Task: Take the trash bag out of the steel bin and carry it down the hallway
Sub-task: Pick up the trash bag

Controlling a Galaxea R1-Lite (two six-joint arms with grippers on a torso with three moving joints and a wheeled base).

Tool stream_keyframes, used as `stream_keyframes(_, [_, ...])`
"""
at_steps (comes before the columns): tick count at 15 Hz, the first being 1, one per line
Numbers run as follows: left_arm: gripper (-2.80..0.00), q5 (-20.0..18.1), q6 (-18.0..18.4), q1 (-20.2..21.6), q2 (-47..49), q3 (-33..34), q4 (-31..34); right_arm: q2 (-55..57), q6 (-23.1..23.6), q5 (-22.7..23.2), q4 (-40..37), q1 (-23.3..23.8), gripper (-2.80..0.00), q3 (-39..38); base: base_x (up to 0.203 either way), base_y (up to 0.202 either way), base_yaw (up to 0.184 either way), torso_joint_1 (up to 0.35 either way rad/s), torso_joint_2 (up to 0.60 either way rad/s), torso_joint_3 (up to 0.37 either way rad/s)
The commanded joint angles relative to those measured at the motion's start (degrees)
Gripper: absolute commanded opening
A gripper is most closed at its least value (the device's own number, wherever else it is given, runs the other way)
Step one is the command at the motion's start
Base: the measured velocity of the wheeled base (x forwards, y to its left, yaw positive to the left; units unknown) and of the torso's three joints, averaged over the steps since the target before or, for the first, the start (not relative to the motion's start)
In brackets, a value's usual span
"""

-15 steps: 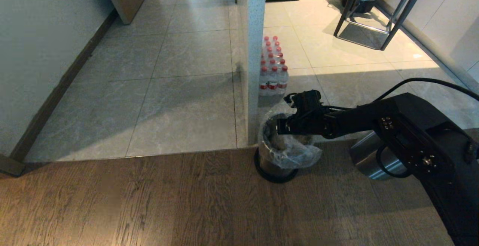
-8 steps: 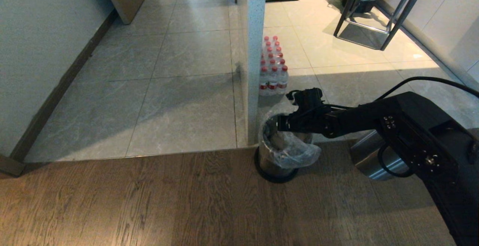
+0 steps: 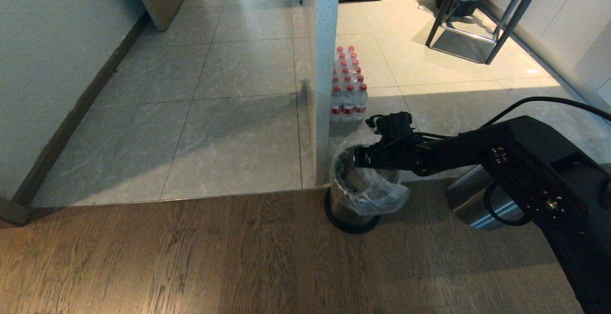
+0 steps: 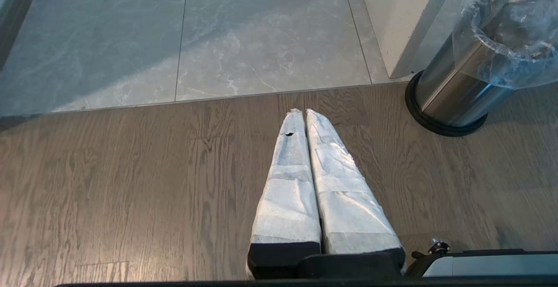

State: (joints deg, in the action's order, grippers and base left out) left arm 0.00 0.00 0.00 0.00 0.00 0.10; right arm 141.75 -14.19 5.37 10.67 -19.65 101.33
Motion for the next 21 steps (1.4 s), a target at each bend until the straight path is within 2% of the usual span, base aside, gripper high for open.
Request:
stream_keyframes(1, [-2.8, 0.0, 0.0, 0.0, 0.0, 0.0, -0.01, -0.07, -0.14, 0.0, 0.67, -0.04, 0.0, 0.01, 0.0, 0.0, 0.0, 0.0, 0.0, 0.0])
stream_keyframes(4, [-2.8, 0.0, 0.0, 0.0, 0.0, 0.0, -0.01, -0.16, -0.2, 0.0, 0.99, -0.04, 0.0, 0.78, 0.0, 0.0, 0.0, 0.0, 0.0, 0.0])
stream_keyframes(7, [-2.8, 0.0, 0.0, 0.0, 0.0, 0.0, -0.01, 1.23, -0.67, 0.41, 4.68, -0.13, 0.0, 3.1, 0.0, 0.0, 0.0, 0.0, 0.0, 0.0])
stream_keyframes(15, [-2.8, 0.0, 0.0, 0.0, 0.0, 0.0, -0.01, 6.16, -0.68, 0.69, 5.04, -1.53, 0.0, 9.46, 0.0, 0.0, 0.0, 0.0, 0.0, 0.0])
stream_keyframes(18, [-2.8, 0.0, 0.0, 0.0, -0.06, 0.0, -0.01, 8.09, 1.83, 1.14, 6.32, -2.12, 0.0, 9.53, 0.0, 0.0, 0.0, 0.0, 0.0, 0.0])
stream_keyframes(21, [-2.8, 0.0, 0.0, 0.0, 0.0, 0.0, -0.01, 8.74, 1.97, 0.87, 5.68, -2.15, 0.0, 9.5, 0.0, 0.0, 0.0, 0.0, 0.0, 0.0])
